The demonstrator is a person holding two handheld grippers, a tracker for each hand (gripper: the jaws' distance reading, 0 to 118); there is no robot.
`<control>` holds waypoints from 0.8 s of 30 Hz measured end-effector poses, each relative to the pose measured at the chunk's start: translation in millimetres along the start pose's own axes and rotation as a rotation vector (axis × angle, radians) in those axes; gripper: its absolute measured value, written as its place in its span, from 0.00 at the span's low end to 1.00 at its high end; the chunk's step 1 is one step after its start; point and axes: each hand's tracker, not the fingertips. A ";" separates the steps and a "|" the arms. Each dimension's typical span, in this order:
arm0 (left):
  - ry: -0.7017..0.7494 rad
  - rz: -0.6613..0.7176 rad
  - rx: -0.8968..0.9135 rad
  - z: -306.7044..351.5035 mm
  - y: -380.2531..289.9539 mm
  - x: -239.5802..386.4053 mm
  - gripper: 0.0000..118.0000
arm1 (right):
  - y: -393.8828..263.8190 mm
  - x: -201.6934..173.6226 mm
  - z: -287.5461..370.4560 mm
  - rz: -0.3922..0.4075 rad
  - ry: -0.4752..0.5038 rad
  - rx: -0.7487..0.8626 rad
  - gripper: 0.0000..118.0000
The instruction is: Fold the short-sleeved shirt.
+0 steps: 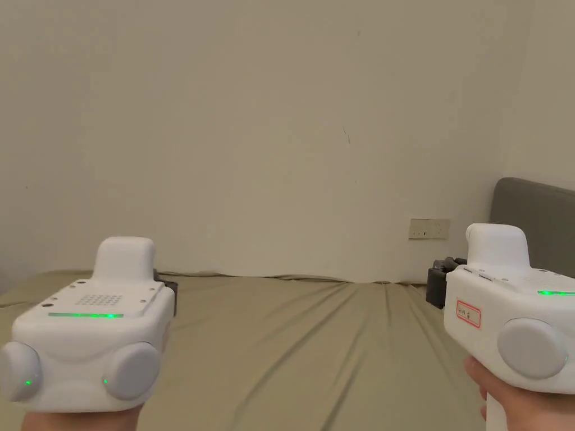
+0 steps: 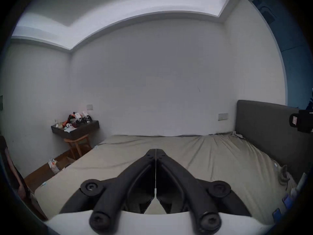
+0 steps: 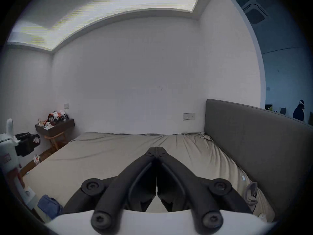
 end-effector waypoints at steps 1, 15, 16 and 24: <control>-0.010 0.011 -0.011 -0.6 -2.0 0.3 0.00 | -1.9 -2.5 1.1 0.005 0.004 -0.003 0.02; -0.024 0.040 0.008 11.7 8.0 3.0 0.00 | -6.1 -17.0 1.3 0.049 0.022 -0.013 0.02; -0.022 0.038 0.008 11.9 7.6 3.2 0.00 | -6.4 -18.0 1.3 0.048 0.026 -0.015 0.02; -0.028 0.046 0.000 15.8 7.2 3.8 0.00 | -7.5 -18.7 3.4 0.043 0.007 -0.009 0.02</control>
